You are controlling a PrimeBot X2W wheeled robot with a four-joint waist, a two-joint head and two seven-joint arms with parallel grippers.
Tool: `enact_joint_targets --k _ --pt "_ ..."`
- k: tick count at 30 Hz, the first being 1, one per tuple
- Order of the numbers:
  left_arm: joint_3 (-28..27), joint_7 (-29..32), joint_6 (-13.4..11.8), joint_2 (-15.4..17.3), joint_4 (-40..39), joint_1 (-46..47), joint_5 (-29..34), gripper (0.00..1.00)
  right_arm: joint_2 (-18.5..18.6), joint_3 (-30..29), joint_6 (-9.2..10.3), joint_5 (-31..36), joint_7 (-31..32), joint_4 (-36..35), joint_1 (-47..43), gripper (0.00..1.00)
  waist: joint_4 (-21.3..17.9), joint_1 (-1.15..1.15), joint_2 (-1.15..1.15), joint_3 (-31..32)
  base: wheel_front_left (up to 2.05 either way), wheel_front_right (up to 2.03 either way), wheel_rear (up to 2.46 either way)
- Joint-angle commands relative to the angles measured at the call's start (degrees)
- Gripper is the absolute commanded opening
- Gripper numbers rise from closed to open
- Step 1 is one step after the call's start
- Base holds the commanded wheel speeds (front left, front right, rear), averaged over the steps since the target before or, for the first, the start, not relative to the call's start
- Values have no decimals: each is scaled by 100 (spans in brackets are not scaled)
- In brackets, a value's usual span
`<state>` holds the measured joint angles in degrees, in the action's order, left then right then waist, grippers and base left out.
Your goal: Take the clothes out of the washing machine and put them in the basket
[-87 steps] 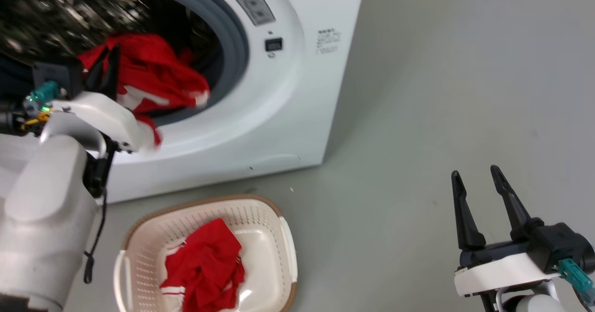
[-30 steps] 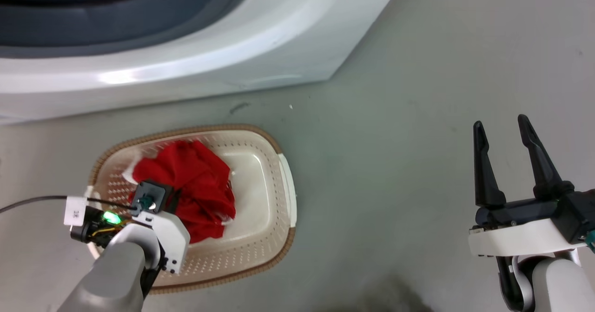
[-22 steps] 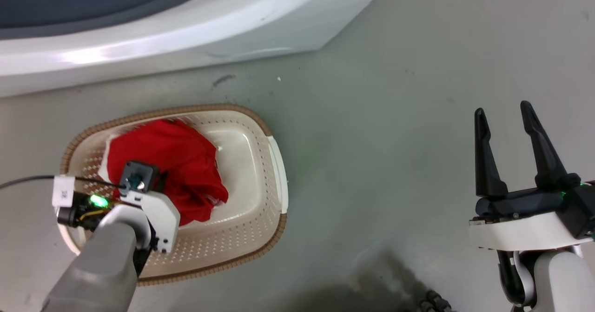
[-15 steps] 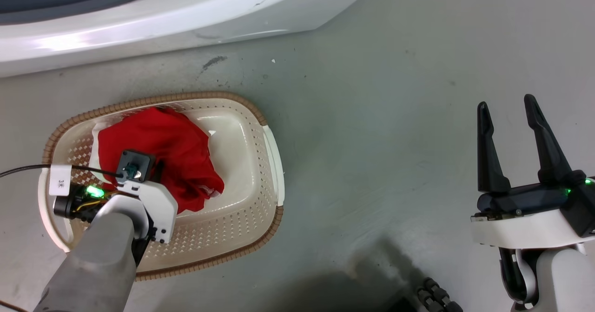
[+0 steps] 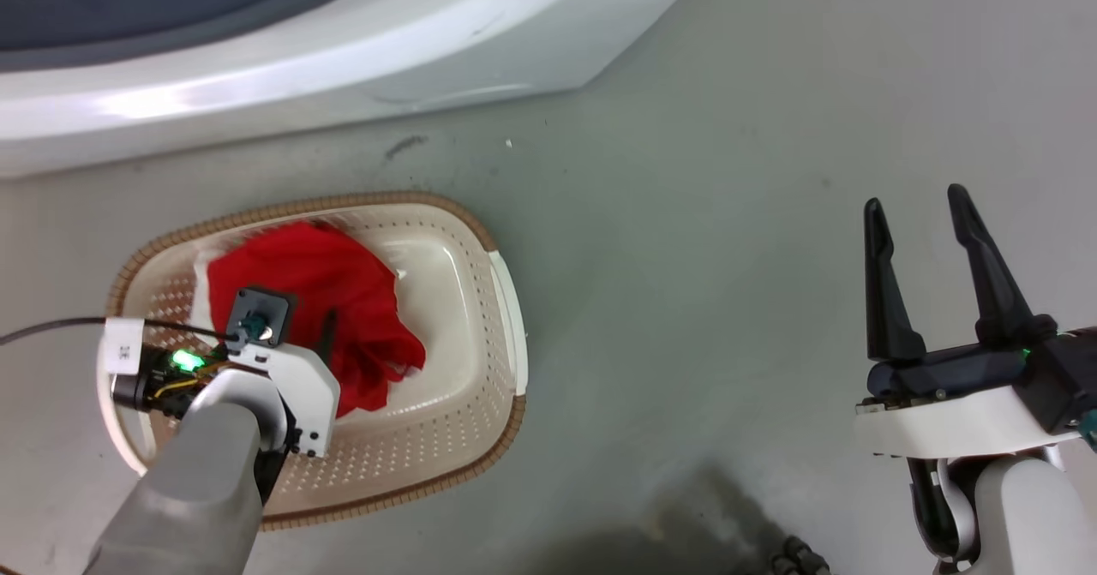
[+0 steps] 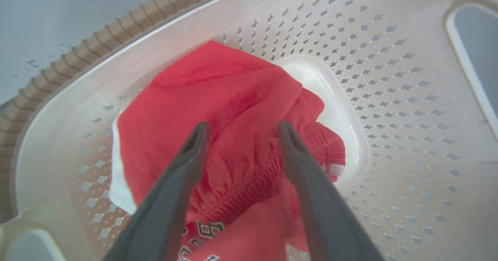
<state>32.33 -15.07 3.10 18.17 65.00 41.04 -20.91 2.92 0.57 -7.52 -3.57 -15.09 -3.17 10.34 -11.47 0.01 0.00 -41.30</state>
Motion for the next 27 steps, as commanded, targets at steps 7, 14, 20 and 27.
enact_joint_targets --k 7,14,20,27 --pt "-420 -14 -61 55 -955 -594 23 100 -8 -7 6 45 -11 237 -62 100 159 -1 0 916 0 0 0" --pt "-1140 -13 -112 -28 -2201 -1261 119 100 -6 -198 6 171 -11 466 -296 100 455 -1 0 1859 0 0 0" --pt "-1725 -13 -26 -189 -3255 -1856 363 100 -6 -459 6 342 -11 592 -516 100 754 -1 0 2589 0 0 0" --pt "-2444 -14 -126 -464 -4509 -2742 693 100 -7 -568 6 421 -11 660 -821 100 919 -1 0 3319 0 0 0"
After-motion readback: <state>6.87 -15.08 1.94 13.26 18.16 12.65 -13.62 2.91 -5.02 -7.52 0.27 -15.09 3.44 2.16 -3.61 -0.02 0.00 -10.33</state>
